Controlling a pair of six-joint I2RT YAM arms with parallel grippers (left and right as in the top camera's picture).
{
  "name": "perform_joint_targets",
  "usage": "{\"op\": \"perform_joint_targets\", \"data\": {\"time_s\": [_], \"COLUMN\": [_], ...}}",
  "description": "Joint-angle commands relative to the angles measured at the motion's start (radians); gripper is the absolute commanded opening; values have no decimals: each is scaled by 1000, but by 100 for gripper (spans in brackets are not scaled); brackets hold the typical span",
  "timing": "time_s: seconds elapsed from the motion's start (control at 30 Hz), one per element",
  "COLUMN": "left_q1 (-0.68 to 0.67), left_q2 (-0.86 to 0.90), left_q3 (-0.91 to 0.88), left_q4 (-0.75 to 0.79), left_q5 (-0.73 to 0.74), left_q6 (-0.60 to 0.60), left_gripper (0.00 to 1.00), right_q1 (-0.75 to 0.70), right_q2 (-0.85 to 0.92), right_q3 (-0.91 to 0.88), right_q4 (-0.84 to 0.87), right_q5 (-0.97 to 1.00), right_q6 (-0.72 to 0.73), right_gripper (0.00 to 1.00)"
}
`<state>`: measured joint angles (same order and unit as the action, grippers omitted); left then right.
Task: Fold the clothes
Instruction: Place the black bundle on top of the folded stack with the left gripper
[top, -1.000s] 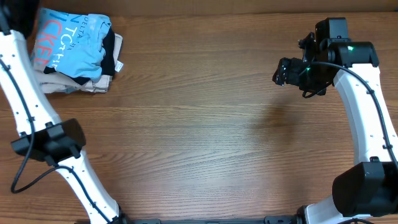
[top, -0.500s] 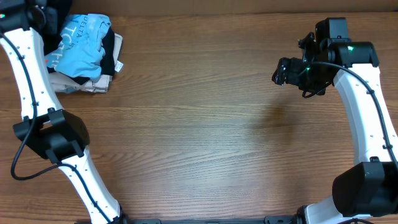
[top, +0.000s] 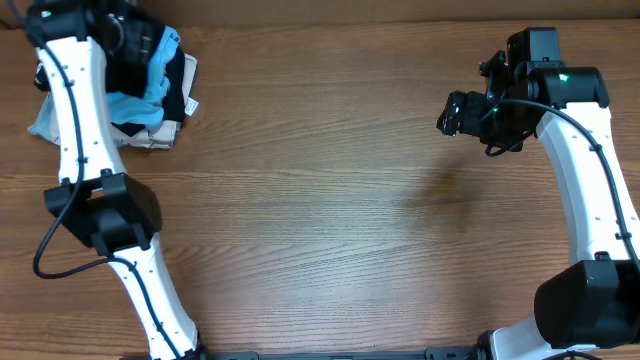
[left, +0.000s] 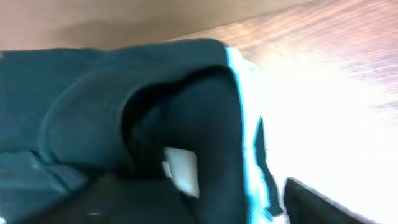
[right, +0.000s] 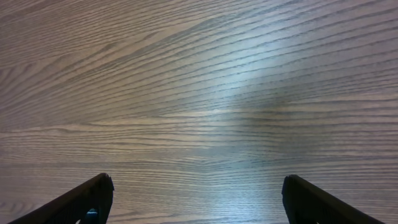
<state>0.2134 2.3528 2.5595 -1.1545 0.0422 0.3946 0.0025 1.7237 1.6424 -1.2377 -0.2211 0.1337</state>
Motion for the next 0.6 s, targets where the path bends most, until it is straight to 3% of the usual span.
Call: {"op": "perform_joint_targets", "data": {"time_s": [0.0,0.37,0.43,0.57], "left_q1": [-19,-44,-55,-80], "left_q2": [-18,-128,-187,-304], "left_q3": [2,26,26,26], "left_q4": [-9,-26,-44,-58], "left_q5": [26,61,85,121], "left_q6": [-7,-146,-212,-331], "left_gripper": [100,100,100,100], "right_q1": [0,2,4,4], "right_q2": [1,-2,-12,-56], "right_q3": [-2,1,21,122], "right_q4": [14,27,17,-47], "right_q5": [-5,-5,-1,62], "right_q6": [-3,-17,-74,-86], "right_gripper": [91,92,100,100]}}
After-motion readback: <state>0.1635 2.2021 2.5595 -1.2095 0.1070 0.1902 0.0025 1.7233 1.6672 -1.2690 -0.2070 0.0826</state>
